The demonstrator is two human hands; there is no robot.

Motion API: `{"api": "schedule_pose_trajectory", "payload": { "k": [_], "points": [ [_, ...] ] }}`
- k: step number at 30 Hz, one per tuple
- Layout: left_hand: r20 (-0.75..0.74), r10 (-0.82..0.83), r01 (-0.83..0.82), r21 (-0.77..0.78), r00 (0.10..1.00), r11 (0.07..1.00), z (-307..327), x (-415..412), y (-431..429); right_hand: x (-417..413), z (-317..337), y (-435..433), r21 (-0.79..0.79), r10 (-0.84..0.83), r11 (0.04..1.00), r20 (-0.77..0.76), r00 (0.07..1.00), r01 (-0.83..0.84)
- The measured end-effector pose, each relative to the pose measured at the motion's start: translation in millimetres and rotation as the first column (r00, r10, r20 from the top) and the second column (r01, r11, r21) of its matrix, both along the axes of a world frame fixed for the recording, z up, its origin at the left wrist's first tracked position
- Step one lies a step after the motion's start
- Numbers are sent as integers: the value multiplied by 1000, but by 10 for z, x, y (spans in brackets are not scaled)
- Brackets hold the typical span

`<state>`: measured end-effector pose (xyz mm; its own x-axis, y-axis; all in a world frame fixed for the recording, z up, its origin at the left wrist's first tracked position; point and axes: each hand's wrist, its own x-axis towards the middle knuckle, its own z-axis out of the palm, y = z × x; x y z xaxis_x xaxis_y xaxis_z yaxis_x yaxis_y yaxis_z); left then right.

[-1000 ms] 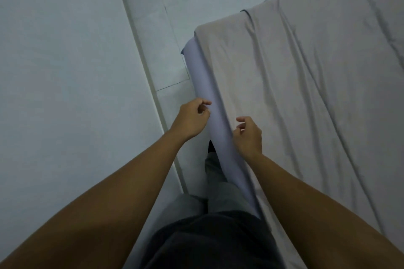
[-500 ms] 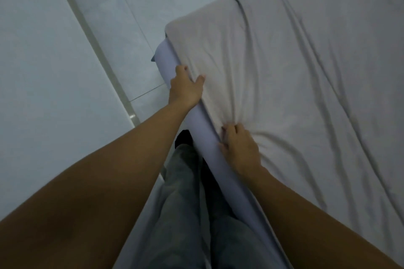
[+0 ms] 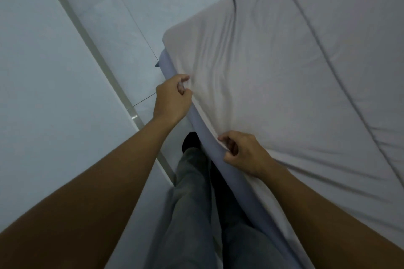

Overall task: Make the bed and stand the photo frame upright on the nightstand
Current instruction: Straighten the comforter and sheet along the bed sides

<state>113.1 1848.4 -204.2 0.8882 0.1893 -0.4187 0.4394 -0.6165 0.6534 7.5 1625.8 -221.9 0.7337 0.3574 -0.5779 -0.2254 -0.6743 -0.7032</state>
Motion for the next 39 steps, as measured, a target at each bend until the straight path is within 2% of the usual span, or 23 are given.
{"api": "schedule_pose_trajectory", "payload": {
  "k": [2,5,7,9,12,16,20,22,24,26,27,28,29,31,34,36,39],
  "points": [
    [-72,121,-124,-28,990,992,-41,179,-19,-25,-40,-46,-23,2,1000,47,999,-1],
    [-176,311,-326,-60,934,944,-145,548,-61,-68,-24,-78,-152,-82,979,321,944,137],
    [-173,382,-401,-95,908,911,-216,772,-74,-117,-6,-140,-162,-115,968,395,912,192],
    [-136,400,-414,-94,906,906,-278,890,-44,-226,-43,-226,-199,-43,971,408,912,135],
    [-58,331,-332,3,942,943,-299,892,97,-354,-209,-249,-262,53,962,435,899,70],
    [51,280,-281,-2,959,960,-268,823,259,-348,-277,-125,-192,61,981,417,907,22],
    [-88,263,-259,56,961,964,-320,806,236,-255,-186,-321,-81,63,996,267,962,-43],
    [-7,167,-161,234,986,959,-334,844,176,-150,-101,-393,-40,70,997,263,962,-61],
    [139,-101,33,423,985,905,-311,862,96,-15,-34,-388,-70,30,998,446,895,2],
    [124,-463,346,505,877,791,-358,787,18,78,-62,-409,-192,58,979,595,802,71],
    [81,-592,476,513,802,715,-421,697,4,101,-109,-419,-283,100,955,591,800,90],
    [36,-653,549,507,756,664,-485,603,29,90,-169,-426,-379,147,922,539,829,83],
    [4,-659,570,498,752,654,-537,518,78,46,-239,-414,-456,187,888,464,866,53],
    [-28,-598,535,479,801,696,-578,432,207,-92,-341,-324,-524,234,852,351,906,-17],
    [-151,-552,553,459,820,695,-522,468,340,-361,-344,-110,-534,375,821,238,896,-202],
    [-257,-528,584,450,809,676,-442,502,382,-530,-288,-47,-469,490,809,206,847,-354],
    [-327,-489,588,453,809,670,-268,479,433,-586,-140,-128,-197,419,903,201,886,-383]
  ]
}}
